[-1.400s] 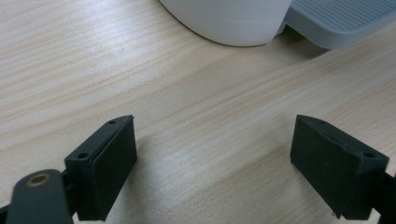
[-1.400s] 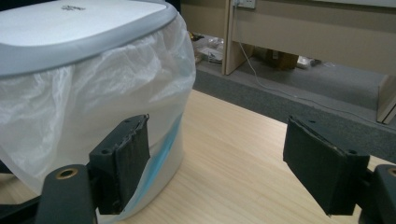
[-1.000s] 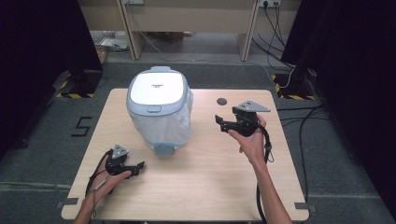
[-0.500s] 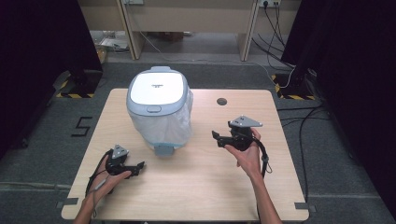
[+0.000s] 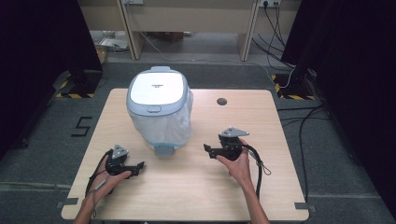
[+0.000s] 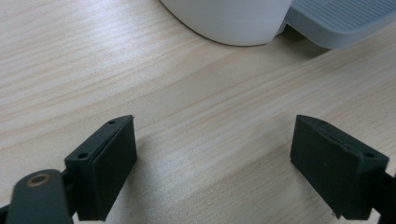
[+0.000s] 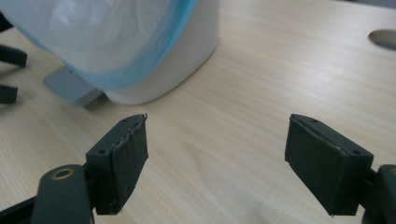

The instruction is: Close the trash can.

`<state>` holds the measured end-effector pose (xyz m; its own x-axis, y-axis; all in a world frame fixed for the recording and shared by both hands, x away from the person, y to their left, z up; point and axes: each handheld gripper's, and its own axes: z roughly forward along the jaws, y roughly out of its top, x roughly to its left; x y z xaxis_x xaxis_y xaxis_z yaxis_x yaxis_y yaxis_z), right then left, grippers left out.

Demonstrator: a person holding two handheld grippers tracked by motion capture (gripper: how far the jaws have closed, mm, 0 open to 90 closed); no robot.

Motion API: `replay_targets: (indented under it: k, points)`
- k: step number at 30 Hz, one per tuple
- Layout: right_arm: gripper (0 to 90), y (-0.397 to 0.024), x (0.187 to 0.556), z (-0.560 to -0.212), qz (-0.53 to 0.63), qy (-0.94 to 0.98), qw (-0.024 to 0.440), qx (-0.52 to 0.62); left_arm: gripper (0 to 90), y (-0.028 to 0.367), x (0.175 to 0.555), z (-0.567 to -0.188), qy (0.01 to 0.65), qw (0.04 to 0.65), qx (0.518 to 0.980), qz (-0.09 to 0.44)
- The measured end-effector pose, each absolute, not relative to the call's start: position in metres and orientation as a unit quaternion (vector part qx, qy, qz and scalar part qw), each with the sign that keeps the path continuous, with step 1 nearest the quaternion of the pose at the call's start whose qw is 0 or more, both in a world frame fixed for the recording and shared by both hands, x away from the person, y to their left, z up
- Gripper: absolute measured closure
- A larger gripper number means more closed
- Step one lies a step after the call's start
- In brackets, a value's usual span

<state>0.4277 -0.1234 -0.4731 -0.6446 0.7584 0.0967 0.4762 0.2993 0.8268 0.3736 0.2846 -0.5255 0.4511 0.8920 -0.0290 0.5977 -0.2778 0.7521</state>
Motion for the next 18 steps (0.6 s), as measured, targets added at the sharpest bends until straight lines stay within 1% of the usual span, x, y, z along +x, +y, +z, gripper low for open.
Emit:
replay_targets:
  k: [12, 13, 18]
  points:
    - [20.6, -0.112, 0.421, -0.514, 0.361, 0.834, 0.167, 0.382, 13.5, 0.285, 0.373, -0.525, 0.483, 0.358, 0.773, 0.204]
    - [18.8, -0.110, 0.421, -0.517, 0.353, 0.839, 0.166, 0.380, 13.5, 0.285, 0.373, -0.525, 0.482, 0.357, 0.773, 0.205]
    - [18.4, -0.108, 0.421, -0.518, 0.357, 0.837, 0.168, 0.379, 13.4, 0.285, 0.373, -0.525, 0.483, 0.358, 0.773, 0.205]
